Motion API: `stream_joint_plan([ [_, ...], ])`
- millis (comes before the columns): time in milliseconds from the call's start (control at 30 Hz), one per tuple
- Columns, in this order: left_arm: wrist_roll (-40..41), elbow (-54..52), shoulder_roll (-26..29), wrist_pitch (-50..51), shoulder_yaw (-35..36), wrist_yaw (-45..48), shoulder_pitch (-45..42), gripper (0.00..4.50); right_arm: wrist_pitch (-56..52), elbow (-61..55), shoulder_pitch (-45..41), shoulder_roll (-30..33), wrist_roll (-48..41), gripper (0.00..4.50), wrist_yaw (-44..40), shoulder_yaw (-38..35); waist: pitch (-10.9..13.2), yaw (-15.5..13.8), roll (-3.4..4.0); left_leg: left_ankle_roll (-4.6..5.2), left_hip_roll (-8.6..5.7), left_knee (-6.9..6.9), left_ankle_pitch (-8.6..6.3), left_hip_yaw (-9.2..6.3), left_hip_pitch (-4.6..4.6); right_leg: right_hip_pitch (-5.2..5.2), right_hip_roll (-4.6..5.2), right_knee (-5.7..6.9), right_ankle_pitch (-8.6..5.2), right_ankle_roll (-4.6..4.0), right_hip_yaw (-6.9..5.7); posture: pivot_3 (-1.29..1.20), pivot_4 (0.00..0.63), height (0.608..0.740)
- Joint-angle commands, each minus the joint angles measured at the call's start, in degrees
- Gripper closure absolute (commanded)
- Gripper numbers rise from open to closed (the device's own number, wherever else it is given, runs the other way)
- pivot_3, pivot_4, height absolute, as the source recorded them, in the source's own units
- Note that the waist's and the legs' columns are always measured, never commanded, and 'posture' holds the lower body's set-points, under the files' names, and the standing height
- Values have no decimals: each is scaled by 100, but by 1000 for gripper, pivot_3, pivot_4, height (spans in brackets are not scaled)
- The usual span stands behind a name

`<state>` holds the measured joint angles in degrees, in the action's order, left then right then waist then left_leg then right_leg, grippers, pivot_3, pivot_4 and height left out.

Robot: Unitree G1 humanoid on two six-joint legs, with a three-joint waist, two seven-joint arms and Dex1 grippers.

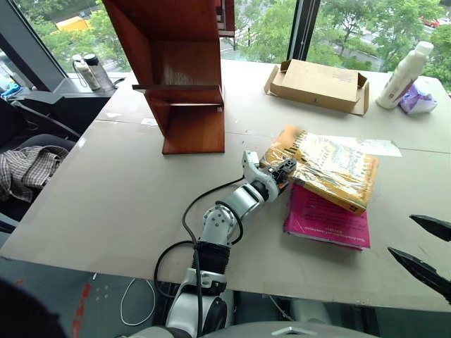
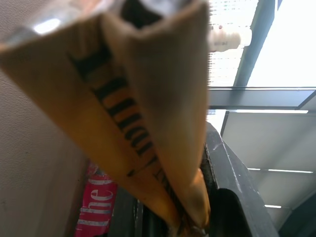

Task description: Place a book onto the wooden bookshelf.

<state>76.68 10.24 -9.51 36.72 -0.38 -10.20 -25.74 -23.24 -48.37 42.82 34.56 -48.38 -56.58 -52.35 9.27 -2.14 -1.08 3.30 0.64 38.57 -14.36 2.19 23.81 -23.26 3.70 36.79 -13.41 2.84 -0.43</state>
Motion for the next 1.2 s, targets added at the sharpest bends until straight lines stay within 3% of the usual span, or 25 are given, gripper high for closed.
stream_joint_plan([
  [33,198,-490,82,164,477,76,-335,4351,176,137,-410,90,-5,950,179,347,0,24,1,0,0,0,0,1,-1,0,0,1,0,0,1,0,150,740],
  [167,-144,-1252,1431,915,479,848,-865,4355,265,539,-1283,133,82,950,393,1027,10,137,-7,-1,2,-2,1,-5,-1,-4,-9,10,1,-1,-1,0,150,740],
  [267,-584,-1745,2626,1440,171,1937,-1306,4355,288,807,-1941,168,114,950,509,1518,6,131,2,-2,0,-10,2,-7,-2,-5,-10,11,0,0,-2,0,150,740],
  [300,-934,-1927,3036,1430,-40,2433,-1433,4355,310,919,-2133,168,135,950,516,1659,5,125,3,-3,-2,-12,2,-7,-2,-5,-10,10,0,0,-1,0,150,740],
  [367,-2377,-2440,4086,674,-787,3688,-1866,4355,466,1319,-2520,158,276,950,403,1915,7,105,1,-4,-7,-12,3,-6,-2,-3,-4,8,-5,10,0,0,150,740],
  [433,-3358,-2580,4671,0,-1152,4450,-2274,4355,593,1587,-2814,130,400,950,357,2115,12,99,-2,-18,-25,-13,11,-5,3,-3,-4,1,-6,11,-2,0,150,740],
  [667,-5820,-2106,5399,-1749,-1433,5409,-3899,4355,772,2060,-3718,119,588,950,487,2595,21,127,-2,-12,-13,-20,8,2,-2,-4,-3,-1,-5,17,6,0,150,740],
  [833,-6803,-1746,5874,-1992,-1651,6231,-4986,4355,959,2550,-4384,134,824,950,419,2941,45,141,-2,-3,-8,-19,3,15,1,-15,-12,7,4,37,13,0,150,740],
  [1200,-9044,-532,6764,-2094,-2419,7910,-5907,4355,1552,3531,-5474,70,1226,950,198,3329,73,147,-13,-2,-5,-18,3,40,6,-31,-20,14,3,45,27,0,150,740],
])
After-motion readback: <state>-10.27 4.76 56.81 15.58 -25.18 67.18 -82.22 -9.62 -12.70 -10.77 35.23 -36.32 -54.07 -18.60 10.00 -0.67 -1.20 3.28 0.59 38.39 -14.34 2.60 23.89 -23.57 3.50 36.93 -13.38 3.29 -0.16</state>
